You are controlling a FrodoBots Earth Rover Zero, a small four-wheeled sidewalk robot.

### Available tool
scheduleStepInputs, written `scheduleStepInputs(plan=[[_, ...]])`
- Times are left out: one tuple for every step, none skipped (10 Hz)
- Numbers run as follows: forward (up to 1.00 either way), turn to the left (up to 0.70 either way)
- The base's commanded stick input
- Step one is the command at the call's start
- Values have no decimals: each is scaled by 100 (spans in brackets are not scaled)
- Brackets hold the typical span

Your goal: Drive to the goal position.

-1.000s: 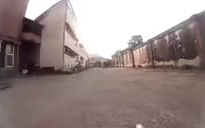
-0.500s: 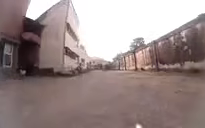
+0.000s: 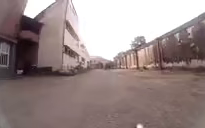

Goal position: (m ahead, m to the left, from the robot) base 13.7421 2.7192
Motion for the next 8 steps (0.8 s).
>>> scheduleStepInputs(plan=[[100,0],[100,0],[100,0],[100,0],[100,0],[100,0],[100,0],[100,0]])
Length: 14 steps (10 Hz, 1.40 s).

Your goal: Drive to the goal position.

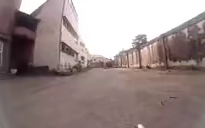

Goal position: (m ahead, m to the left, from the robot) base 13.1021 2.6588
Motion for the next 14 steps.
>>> scheduleStepInputs(plan=[[100,0],[100,0],[100,0],[100,0],[100,0],[100,0],[100,0],[100,0],[100,0],[100,0],[100,0],[100,0],[100,0],[100,0]])
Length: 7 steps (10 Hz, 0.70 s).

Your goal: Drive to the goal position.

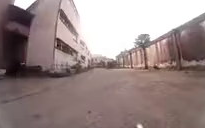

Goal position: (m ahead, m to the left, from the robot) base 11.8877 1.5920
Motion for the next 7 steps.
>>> scheduleStepInputs(plan=[[100,0],[100,0],[100,0],[100,0],[100,0],[100,0],[100,0]])
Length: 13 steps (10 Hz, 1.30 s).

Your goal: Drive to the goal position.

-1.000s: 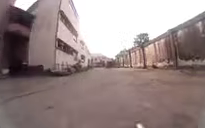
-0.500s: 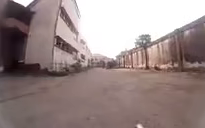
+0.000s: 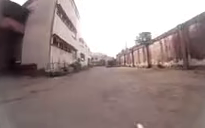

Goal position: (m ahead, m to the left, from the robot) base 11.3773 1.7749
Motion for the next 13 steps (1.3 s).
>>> scheduleStepInputs(plan=[[100,0],[100,0],[100,0],[100,0],[100,0],[100,0],[100,0],[100,0],[100,0],[100,0],[100,3],[100,13],[100,24]])
